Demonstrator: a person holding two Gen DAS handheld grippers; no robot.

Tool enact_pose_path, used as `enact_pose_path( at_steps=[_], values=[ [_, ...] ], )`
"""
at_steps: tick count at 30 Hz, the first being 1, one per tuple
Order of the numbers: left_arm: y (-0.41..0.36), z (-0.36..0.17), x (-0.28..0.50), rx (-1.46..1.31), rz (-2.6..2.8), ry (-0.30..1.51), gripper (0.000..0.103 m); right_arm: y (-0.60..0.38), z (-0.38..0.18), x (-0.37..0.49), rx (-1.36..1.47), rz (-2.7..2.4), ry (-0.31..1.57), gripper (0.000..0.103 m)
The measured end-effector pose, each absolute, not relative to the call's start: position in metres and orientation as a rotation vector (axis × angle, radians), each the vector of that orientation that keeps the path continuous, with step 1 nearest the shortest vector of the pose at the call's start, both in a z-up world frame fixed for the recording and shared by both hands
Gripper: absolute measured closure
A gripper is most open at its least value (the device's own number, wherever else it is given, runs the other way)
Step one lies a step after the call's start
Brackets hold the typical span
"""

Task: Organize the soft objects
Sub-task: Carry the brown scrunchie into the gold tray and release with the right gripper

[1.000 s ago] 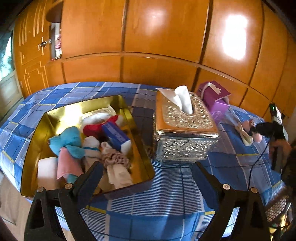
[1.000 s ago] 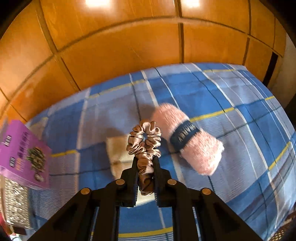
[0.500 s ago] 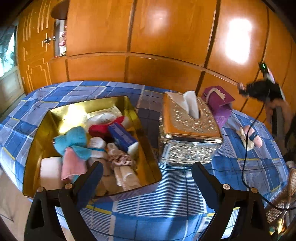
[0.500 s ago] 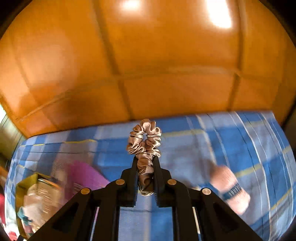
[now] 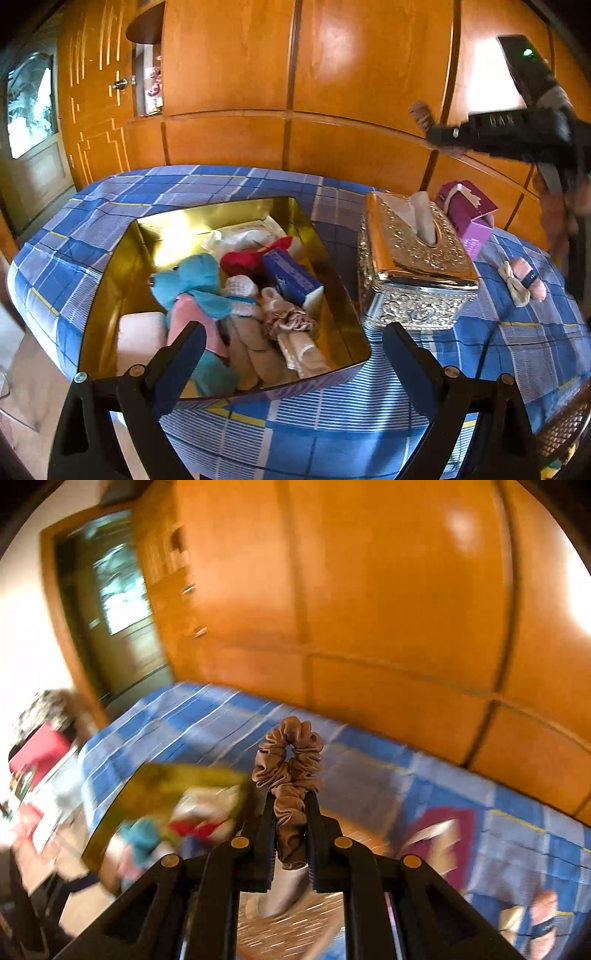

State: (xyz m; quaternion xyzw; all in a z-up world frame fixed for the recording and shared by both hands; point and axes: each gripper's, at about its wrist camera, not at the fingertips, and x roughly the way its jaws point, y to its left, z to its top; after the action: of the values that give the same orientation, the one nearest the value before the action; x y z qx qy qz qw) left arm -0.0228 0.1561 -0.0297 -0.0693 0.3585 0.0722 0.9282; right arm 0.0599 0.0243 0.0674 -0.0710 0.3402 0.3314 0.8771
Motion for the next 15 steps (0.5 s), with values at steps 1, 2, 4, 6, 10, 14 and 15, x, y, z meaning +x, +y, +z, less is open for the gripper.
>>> enact_pose_path(
  at_steps=[1,2,4,6,10,14,15],
  values=[
    [0.159,-0.030,-0.024,-0.142,0.155,0.733,0.006,0.031,0.062,0.054,-0.159,0.713,0.718,0.091],
    [0.160,-0.030,-0.025,-0.140,0.161,0.732,0.006,0.039,0.056,0.046,-0.172,0.740,0.730,0.091],
    [0.163,-0.030,-0.026,-0.136,0.177,0.730,0.006,0.050,0.044,0.037,-0.195,0.772,0.754,0.091],
    [0.166,-0.031,-0.027,-0.135,0.190,0.732,0.006,0.060,0.032,0.030,-0.212,0.802,0.776,0.091],
    [0.176,-0.034,-0.030,-0.141,0.222,0.738,0.006,0.075,0.019,0.018,-0.228,0.852,0.816,0.091],
    [0.184,-0.037,-0.031,-0.148,0.244,0.740,0.006,0.089,0.011,0.006,-0.242,0.902,0.852,0.091],
    [0.186,-0.037,-0.031,-0.150,0.249,0.738,0.006,0.092,0.008,0.003,-0.245,0.913,0.863,0.091]
  ],
)
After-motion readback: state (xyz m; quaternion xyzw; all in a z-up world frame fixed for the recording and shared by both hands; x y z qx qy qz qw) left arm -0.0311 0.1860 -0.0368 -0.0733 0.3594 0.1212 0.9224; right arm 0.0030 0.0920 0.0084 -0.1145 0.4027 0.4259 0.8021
